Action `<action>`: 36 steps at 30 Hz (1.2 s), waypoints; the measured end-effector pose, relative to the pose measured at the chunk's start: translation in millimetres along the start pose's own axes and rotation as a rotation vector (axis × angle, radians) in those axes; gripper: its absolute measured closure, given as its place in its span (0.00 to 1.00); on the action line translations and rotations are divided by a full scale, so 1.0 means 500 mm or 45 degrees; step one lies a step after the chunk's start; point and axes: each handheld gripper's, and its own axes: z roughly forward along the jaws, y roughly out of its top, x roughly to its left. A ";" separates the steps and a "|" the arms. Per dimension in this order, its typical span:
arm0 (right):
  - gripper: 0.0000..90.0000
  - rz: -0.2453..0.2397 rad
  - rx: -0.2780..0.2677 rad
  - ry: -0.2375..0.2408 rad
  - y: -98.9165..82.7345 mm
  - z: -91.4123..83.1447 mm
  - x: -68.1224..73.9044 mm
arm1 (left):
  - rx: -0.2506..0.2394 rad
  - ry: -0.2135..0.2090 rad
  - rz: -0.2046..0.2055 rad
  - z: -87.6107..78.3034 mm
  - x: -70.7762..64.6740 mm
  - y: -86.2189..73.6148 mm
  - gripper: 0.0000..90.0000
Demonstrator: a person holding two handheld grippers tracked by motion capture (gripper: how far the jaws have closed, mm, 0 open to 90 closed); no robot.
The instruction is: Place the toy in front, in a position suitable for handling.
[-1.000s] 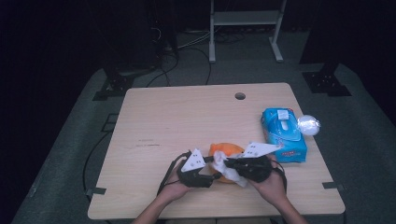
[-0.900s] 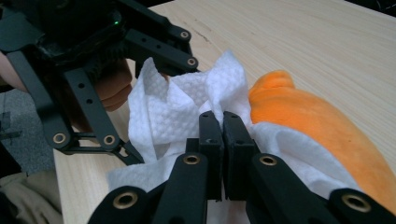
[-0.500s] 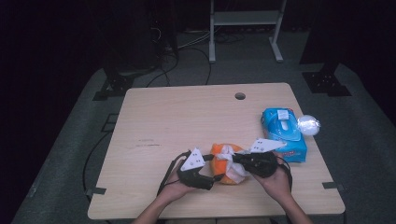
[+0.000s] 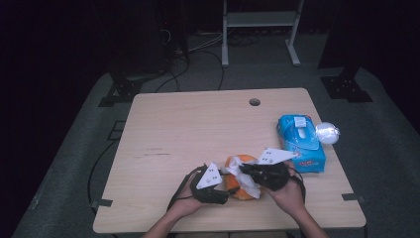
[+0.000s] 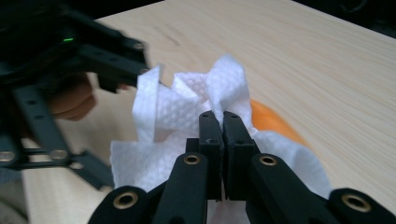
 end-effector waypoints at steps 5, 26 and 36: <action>0.97 0.067 0.011 -0.026 -0.019 -0.012 -0.035 | -0.020 -0.010 -0.034 -0.002 0.004 0.005 0.33; 0.97 0.084 0.025 0.010 -0.017 -0.012 -0.036 | -0.020 0.016 -0.031 -0.002 0.004 -0.001 0.38; 0.97 0.063 0.005 0.058 -0.008 0.000 -0.020 | -0.001 0.006 0.006 -0.002 -0.003 -0.003 0.40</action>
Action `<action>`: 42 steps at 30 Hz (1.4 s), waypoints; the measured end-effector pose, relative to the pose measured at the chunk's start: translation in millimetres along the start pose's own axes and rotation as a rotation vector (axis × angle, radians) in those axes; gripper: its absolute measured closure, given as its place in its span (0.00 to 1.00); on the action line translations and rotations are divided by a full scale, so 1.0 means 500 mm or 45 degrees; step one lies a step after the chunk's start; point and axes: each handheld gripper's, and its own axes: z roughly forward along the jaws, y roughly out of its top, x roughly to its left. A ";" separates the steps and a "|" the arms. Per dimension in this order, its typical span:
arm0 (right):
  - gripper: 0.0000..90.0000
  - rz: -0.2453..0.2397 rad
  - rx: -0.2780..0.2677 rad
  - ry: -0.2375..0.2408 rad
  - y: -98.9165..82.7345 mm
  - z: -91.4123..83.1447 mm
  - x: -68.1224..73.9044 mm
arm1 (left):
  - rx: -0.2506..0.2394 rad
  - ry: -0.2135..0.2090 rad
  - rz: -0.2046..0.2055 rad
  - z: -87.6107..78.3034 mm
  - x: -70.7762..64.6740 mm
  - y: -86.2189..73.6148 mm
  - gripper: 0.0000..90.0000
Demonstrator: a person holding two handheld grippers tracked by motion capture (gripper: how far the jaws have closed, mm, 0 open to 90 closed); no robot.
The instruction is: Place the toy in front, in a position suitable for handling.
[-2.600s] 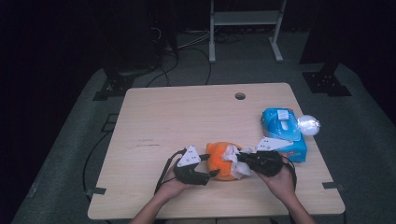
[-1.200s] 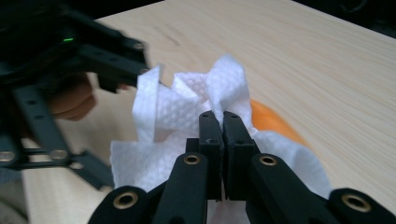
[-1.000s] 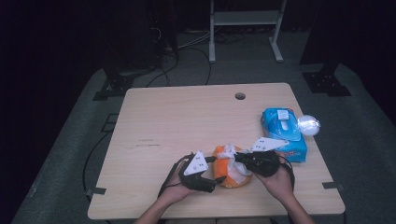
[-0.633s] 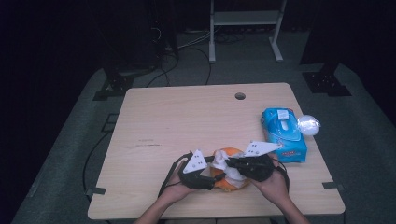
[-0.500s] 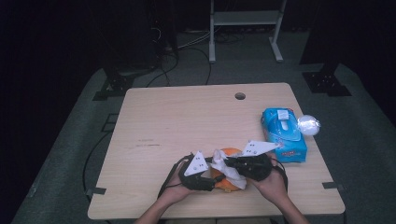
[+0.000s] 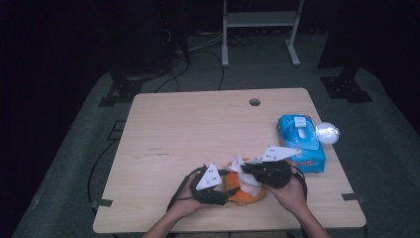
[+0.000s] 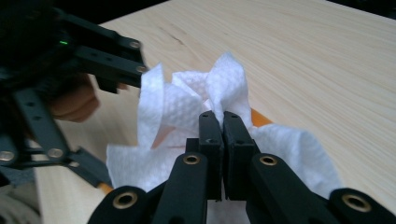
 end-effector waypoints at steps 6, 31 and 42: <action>0.97 0.038 -0.017 -0.043 -0.004 -0.007 -0.015 | -0.006 -0.014 0.015 0.005 -0.006 0.003 0.41; 0.97 0.032 -0.003 -0.079 0.007 0.001 -0.016 | -0.006 -0.038 0.082 0.004 -0.020 0.001 0.42; 0.96 -0.041 -0.004 -0.022 0.015 0.010 0.020 | 0.002 -0.040 0.085 0.003 -0.019 0.000 0.41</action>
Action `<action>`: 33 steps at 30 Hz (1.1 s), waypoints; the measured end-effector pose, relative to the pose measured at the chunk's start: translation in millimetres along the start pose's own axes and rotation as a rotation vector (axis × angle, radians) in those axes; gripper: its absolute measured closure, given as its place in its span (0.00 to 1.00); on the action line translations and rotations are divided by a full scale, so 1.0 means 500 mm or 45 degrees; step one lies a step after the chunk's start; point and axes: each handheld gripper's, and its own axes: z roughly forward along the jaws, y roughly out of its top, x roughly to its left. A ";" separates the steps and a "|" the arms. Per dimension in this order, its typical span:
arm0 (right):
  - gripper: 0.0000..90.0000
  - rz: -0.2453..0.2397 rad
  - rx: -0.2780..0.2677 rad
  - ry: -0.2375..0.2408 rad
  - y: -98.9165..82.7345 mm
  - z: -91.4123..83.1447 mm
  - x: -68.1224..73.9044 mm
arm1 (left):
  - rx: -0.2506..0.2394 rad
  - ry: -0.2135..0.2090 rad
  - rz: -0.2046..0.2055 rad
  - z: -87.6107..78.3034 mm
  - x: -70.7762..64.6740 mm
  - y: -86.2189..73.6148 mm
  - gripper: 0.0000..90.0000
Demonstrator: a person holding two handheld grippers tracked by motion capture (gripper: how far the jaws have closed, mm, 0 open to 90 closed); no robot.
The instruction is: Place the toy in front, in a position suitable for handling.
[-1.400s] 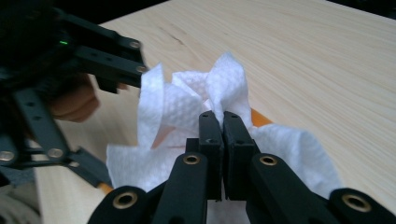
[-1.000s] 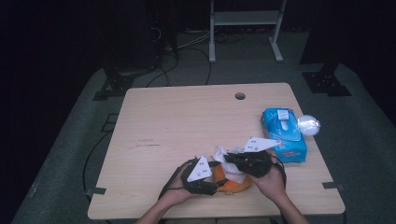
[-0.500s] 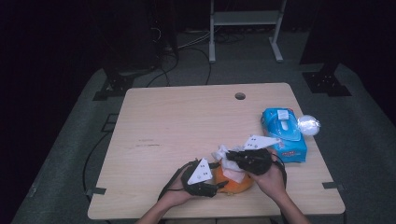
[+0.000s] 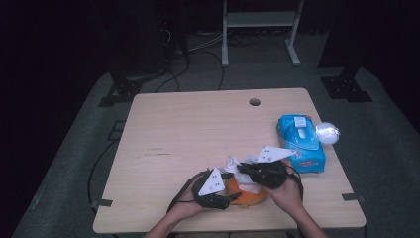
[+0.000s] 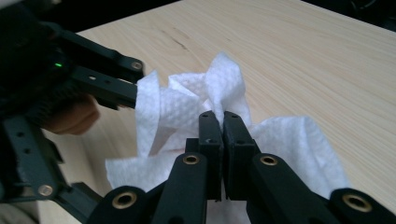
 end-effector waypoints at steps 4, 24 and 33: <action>0.96 0.034 0.008 -0.050 -0.015 -0.012 -0.026 | 0.005 -0.004 -0.032 -0.002 0.010 -0.006 0.41; 0.96 0.038 0.028 -0.052 -0.040 -0.024 -0.028 | -0.043 0.038 -0.073 -0.012 0.028 -0.007 0.30; 0.96 0.040 0.022 -0.098 -0.037 -0.020 -0.034 | 0.006 0.040 0.022 0.003 0.013 -0.008 0.36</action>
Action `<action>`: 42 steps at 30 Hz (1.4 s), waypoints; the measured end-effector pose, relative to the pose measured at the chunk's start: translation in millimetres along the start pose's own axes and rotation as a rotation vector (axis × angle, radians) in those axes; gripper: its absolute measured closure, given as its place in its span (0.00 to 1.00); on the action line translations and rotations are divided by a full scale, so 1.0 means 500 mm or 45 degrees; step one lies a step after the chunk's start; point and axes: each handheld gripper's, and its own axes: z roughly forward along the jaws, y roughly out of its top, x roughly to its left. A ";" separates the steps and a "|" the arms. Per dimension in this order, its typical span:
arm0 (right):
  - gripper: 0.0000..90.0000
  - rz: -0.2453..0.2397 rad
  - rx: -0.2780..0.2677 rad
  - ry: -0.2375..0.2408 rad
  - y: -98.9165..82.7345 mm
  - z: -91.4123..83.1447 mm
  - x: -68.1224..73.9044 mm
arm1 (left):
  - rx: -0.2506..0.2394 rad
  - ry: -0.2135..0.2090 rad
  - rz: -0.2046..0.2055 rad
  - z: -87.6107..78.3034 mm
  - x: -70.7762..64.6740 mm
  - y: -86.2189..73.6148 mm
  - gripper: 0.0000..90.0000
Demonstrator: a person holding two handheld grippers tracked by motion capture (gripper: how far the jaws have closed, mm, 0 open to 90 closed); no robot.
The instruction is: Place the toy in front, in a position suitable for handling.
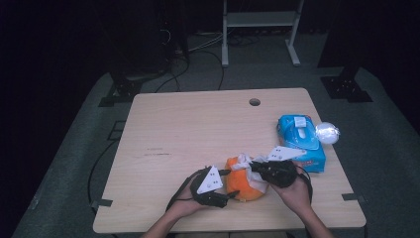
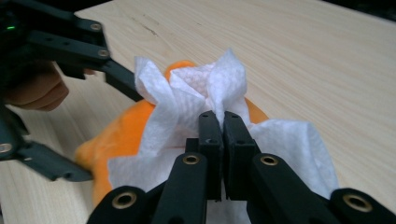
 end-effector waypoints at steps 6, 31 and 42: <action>0.96 -0.100 0.000 0.068 0.011 0.003 0.060 | 0.019 0.028 -0.032 0.004 0.004 -0.001 0.36; 0.96 -0.145 0.018 0.122 0.006 0.007 0.067 | 0.071 0.020 -0.027 0.007 0.009 -0.006 0.41; 0.96 0.089 -0.002 0.008 -0.018 -0.030 -0.044 | 0.062 -0.013 -0.057 0.009 0.010 -0.002 0.36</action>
